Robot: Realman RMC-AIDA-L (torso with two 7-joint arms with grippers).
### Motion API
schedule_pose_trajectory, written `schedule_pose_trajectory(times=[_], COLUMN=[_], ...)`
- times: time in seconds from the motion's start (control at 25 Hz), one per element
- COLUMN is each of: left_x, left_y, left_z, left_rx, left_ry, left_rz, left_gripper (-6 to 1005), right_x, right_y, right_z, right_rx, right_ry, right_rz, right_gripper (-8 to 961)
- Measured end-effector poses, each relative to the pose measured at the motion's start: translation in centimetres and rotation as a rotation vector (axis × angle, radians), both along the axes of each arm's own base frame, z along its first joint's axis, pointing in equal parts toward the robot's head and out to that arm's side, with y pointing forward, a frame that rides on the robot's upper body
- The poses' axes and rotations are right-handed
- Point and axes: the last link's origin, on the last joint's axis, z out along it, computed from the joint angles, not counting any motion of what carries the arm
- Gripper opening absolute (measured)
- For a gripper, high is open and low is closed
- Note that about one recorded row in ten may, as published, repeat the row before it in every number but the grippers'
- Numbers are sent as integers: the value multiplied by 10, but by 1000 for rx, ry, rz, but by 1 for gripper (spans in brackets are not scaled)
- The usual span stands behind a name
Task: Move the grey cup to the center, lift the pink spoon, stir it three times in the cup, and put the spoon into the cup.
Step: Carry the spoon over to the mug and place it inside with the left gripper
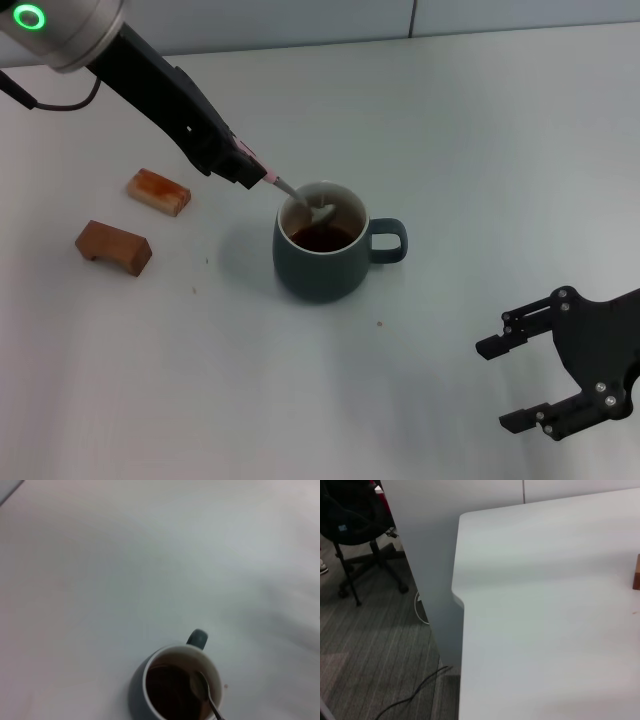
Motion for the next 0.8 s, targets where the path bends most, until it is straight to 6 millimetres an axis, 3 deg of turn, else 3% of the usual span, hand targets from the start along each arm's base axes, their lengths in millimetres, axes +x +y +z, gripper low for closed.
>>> schedule_pose_trajectory(times=[0.32,0.56,0.8], left_x=[4,8,9], left_y=[2,0,1], left_z=[-6,-27,-32], left_rx=[8,-27,-28], left_ry=[32,93,99], left_rz=[-29,-73,-84], left_gripper=[131,130,130], right_x=[0,-1,-2], right_y=[0,1,1], right_z=[-1,0,-1], right_rx=[-2,0,-1], right_ry=[0,1,2], right_rz=[2,4,4], right_gripper=[693,693,693])
